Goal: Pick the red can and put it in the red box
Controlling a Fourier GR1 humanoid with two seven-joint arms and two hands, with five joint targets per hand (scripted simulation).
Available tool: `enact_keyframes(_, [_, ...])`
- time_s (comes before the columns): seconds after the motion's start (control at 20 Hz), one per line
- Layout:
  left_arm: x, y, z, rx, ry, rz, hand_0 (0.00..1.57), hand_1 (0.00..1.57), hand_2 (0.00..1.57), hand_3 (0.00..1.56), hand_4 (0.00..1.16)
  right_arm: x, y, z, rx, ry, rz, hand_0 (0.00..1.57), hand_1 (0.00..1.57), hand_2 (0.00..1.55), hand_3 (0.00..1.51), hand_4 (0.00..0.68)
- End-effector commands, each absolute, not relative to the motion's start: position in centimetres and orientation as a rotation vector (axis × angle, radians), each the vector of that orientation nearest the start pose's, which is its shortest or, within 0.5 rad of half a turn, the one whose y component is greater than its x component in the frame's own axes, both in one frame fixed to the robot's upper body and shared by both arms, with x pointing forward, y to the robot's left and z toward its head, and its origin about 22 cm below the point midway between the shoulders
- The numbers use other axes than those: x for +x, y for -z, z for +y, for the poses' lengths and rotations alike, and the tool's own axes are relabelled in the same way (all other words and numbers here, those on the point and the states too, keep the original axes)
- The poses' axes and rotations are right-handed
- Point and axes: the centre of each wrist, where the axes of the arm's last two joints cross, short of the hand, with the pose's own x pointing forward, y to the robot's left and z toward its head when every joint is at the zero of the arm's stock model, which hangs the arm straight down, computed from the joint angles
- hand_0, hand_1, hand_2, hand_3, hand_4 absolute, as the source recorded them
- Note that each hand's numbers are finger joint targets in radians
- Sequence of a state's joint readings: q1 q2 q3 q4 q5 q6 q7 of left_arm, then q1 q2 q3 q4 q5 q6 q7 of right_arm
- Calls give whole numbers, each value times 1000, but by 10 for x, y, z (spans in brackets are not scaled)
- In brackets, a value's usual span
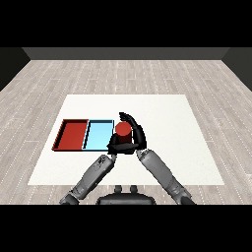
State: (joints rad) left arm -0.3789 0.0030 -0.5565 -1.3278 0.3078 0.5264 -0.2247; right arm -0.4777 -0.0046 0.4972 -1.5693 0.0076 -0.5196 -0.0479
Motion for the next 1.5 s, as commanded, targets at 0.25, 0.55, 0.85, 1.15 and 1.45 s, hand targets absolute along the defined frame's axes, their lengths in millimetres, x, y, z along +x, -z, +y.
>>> enact_keyframes(0.25, [272,-45,74,-225,16,-1762,1571,1571,1571,1497,1135,277,-103,-77,93,-78,-2050,0,0,0,0,0])
enact_keyframes(0.55, [284,-35,73,-241,44,-1800,1571,1571,1571,1488,1137,271,-119,-77,103,-68,-2064,0,0,0,0,0])
enact_keyframes(0.85, [295,-30,71,-169,22,-1806,1571,1571,1571,1477,1136,259,-113,-128,109,22,-2106,0,0,0,0,0])
enact_keyframes(1.15, [315,-50,115,-94,20,-1824,1571,1571,1571,1469,1151,245,-140,-179,82,93,-2164,0,0,0,0,0])
enact_keyframes(1.45, [314,-57,159,69,17,-1832,1571,1571,1561,1453,1130,217,-98,-224,-98,98,-2107,0,0,0,0,0])
